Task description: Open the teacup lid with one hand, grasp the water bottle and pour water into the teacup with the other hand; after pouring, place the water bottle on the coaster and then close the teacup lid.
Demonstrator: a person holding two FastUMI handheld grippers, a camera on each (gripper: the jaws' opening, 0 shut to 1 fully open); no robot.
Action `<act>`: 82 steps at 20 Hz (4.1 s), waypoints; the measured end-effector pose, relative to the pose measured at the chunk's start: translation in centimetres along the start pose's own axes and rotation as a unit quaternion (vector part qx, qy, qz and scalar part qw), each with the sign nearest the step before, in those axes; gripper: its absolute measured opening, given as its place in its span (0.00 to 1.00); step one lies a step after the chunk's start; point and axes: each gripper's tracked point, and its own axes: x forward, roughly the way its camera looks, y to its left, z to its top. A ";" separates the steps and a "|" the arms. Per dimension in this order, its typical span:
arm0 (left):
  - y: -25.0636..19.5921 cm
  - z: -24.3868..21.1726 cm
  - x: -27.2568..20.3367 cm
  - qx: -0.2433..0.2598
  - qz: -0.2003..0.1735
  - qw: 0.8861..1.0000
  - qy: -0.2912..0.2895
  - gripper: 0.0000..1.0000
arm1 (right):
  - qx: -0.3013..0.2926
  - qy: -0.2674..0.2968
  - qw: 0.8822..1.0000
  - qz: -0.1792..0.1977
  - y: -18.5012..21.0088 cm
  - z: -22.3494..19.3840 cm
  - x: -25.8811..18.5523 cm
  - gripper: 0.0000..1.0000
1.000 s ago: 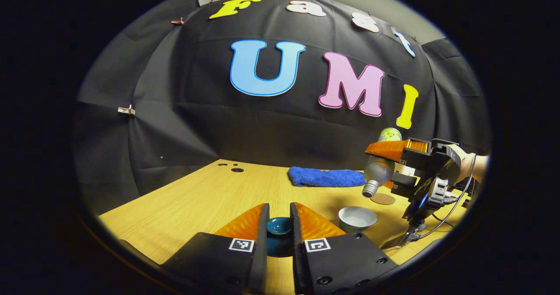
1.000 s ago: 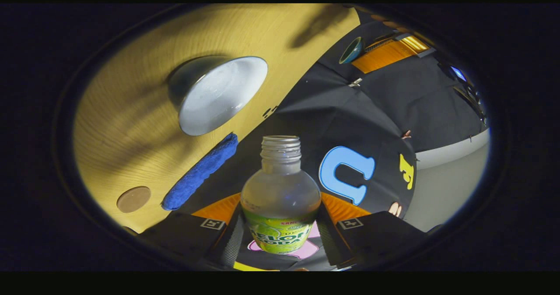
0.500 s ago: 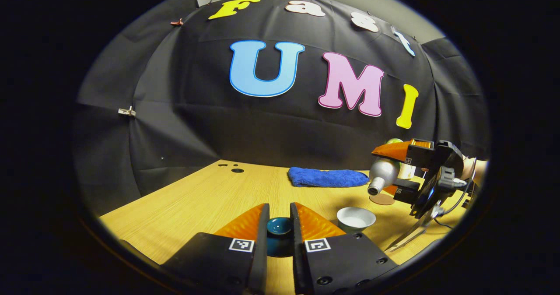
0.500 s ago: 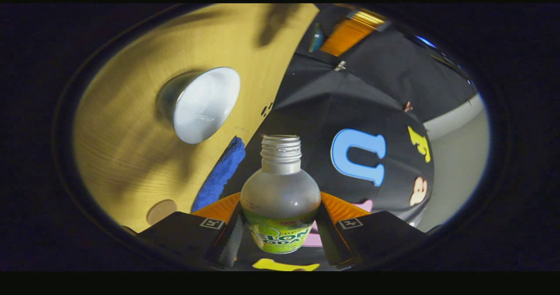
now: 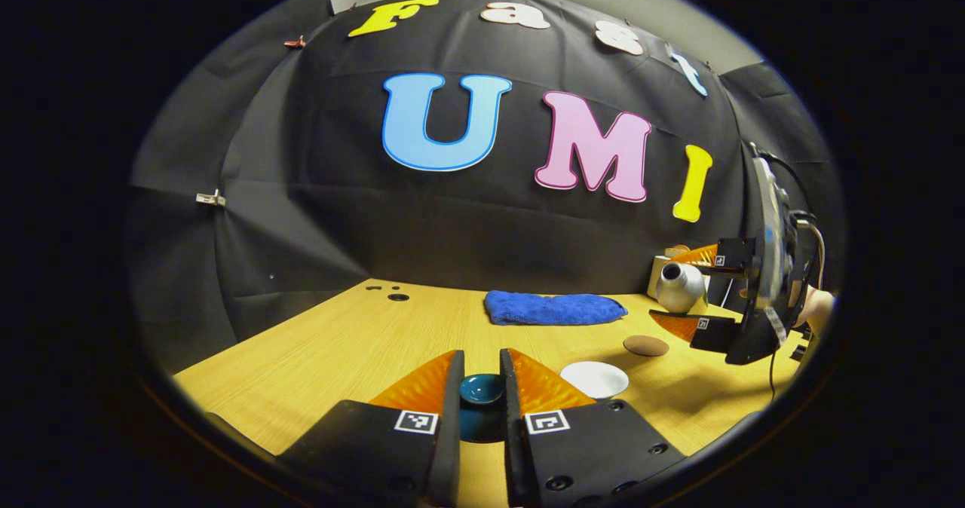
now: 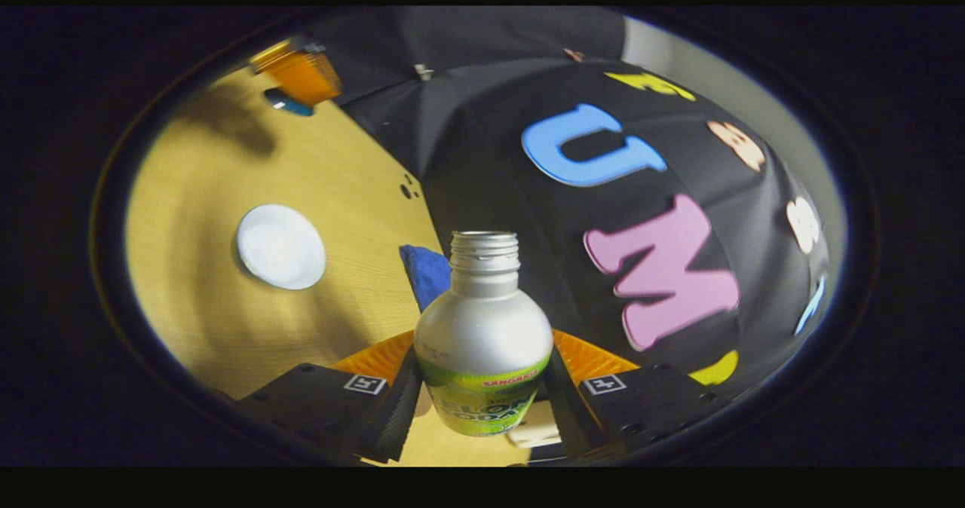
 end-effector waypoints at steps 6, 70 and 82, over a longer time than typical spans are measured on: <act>-1.3 0.1 0.2 -0.002 -0.013 1.000 0.003 0.28 | 0.229 0.025 0.973 -0.007 -3.4 -2.4 -1.1 0.79; -5.1 -0.7 -1.9 -0.023 -0.037 0.999 0.019 0.28 | 0.440 0.007 0.897 -0.044 -5.8 -7.9 -1.0 0.97; -8.6 0.0 0.7 0.001 -0.057 0.998 0.015 0.28 | 0.470 0.010 0.882 -0.039 -4.4 -7.5 -11.1 0.97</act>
